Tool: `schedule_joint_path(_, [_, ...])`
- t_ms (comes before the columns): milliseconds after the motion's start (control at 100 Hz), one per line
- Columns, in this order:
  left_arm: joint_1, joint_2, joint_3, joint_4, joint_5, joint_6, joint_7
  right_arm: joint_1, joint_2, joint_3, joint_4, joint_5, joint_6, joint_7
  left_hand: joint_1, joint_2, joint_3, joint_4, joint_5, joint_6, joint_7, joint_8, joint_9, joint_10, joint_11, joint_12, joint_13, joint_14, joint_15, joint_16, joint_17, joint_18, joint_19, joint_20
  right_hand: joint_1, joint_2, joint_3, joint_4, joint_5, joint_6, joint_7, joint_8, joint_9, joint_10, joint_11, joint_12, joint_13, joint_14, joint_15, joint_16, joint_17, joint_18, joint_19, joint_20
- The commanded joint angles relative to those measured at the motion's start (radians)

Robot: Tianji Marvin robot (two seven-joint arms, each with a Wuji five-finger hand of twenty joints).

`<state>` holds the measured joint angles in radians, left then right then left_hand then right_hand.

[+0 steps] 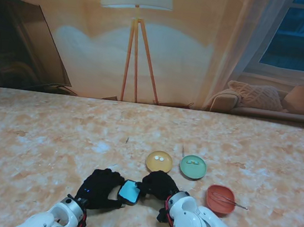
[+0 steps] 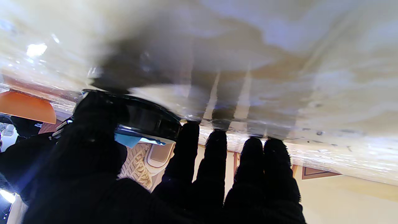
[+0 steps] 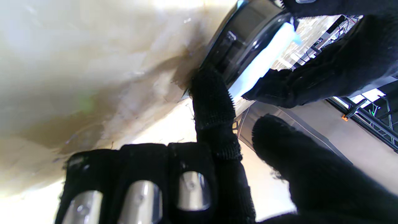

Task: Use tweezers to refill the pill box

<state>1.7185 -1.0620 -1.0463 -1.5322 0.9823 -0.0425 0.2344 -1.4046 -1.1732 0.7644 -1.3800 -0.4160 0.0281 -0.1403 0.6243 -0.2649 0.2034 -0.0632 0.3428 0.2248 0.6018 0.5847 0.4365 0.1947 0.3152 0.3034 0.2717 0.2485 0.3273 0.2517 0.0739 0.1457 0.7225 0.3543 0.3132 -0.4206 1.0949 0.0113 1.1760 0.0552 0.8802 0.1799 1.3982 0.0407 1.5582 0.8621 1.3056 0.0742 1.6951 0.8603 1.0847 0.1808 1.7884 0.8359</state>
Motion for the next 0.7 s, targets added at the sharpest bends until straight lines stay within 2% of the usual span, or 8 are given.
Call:
schedule_joint_path(0, [0.01,-0.005,0.009,0.018,-0.001,-0.005,-0.022,-0.007,-0.012,-0.006,-0.009,-0.005,0.003,0.014,-0.018,0.012,0.037,-0.013,0.009,-0.056,0.05,0.023,0.056,-0.044,0.037,0.026,0.031,-0.022,-0.001,0.012,0.016,-0.016,0.025,0.028,-0.021,-0.023,0.017,0.025,0.033,0.13,-0.033,-0.029,0.054,0.201,0.162,0.051,-0.002,0.087,0.103,0.051,0.16,-0.436,0.306,0.006])
schedule_joint_path(70, [0.009,-0.005,0.01,0.02,-0.003,-0.007,-0.021,-0.006,-0.014,-0.006,-0.015,-0.003,0.007,0.009,-0.021,0.029,0.034,-0.012,0.007,-0.058,0.052,0.024,0.057,-0.044,0.037,0.025,0.03,-0.024,-0.002,0.011,0.016,-0.016,0.026,0.029,-0.018,-0.024,0.016,0.023,0.031,0.134,-0.033,-0.032,0.054,0.203,0.161,0.05,-0.002,0.09,0.103,0.05,0.16,-0.436,0.306,0.006])
schedule_joint_path(150, [0.008,-0.005,0.01,0.021,-0.003,-0.008,-0.02,-0.002,-0.015,-0.008,-0.022,-0.004,0.012,0.009,-0.003,0.002,0.031,-0.011,0.007,-0.06,0.054,0.025,0.056,-0.046,0.036,0.025,0.033,-0.025,-0.001,0.011,0.017,-0.016,0.027,0.029,-0.019,-0.025,0.017,0.019,0.033,0.132,-0.029,-0.039,0.054,0.202,0.162,0.047,-0.002,0.088,0.103,0.049,0.16,-0.436,0.306,0.006])
schedule_joint_path(390, [0.006,-0.006,0.012,0.029,-0.005,-0.01,-0.011,0.017,-0.017,-0.017,-0.029,-0.011,0.02,0.012,-0.006,0.0,0.021,-0.011,0.005,-0.062,0.057,0.025,0.057,-0.049,0.037,0.025,0.033,-0.027,-0.003,0.011,0.015,-0.017,0.027,0.029,-0.02,-0.023,0.017,0.019,0.034,0.129,-0.023,-0.046,0.054,0.196,0.162,0.044,-0.002,0.082,0.103,0.048,0.158,-0.447,0.306,0.003])
schedule_joint_path(420, [0.006,-0.006,0.012,0.029,-0.006,-0.01,-0.01,0.018,-0.017,-0.017,-0.031,-0.009,0.022,0.013,-0.015,0.023,0.019,-0.011,0.005,-0.064,0.057,0.025,0.056,-0.05,0.037,0.025,0.033,-0.027,-0.003,0.011,0.015,-0.017,0.027,0.029,-0.02,-0.024,0.017,0.019,0.032,0.131,-0.023,-0.047,0.054,0.197,0.161,0.043,-0.002,0.083,0.103,0.048,0.159,-0.448,0.306,0.002])
schedule_joint_path(560, [0.005,-0.007,0.013,0.031,-0.009,-0.011,-0.007,0.024,-0.02,-0.019,-0.033,-0.006,0.028,0.008,-0.005,0.0,0.014,-0.01,0.006,-0.063,0.06,0.026,0.058,-0.049,0.037,0.025,0.035,-0.027,-0.003,0.011,0.016,-0.016,0.028,0.03,-0.015,-0.024,0.016,0.016,0.032,0.136,-0.023,-0.052,0.054,0.2,0.161,0.041,-0.002,0.087,0.105,0.049,0.162,-0.445,0.306,0.002])
schedule_joint_path(580, [0.005,-0.007,0.013,0.032,-0.009,-0.011,-0.007,0.023,-0.021,-0.019,-0.034,-0.003,0.029,0.009,-0.014,0.019,0.012,-0.011,0.006,-0.063,0.059,0.025,0.058,-0.048,0.037,0.025,0.033,-0.027,-0.004,0.01,0.015,-0.016,0.028,0.03,-0.015,-0.024,0.016,0.015,0.032,0.137,-0.023,-0.053,0.054,0.201,0.162,0.041,-0.003,0.088,0.106,0.049,0.164,-0.444,0.306,0.002])
schedule_joint_path(690, [0.005,-0.007,0.012,0.032,-0.009,-0.012,-0.008,0.018,-0.012,-0.013,-0.045,-0.006,0.038,0.031,-0.01,0.025,0.01,-0.01,0.006,-0.062,0.058,0.024,0.058,-0.048,0.036,0.025,0.032,-0.027,-0.005,0.01,0.014,-0.018,0.027,0.029,-0.02,-0.016,0.013,0.016,0.036,0.134,-0.017,-0.054,0.053,0.193,0.164,0.043,-0.002,0.077,0.112,0.056,0.168,-0.453,0.306,0.009])
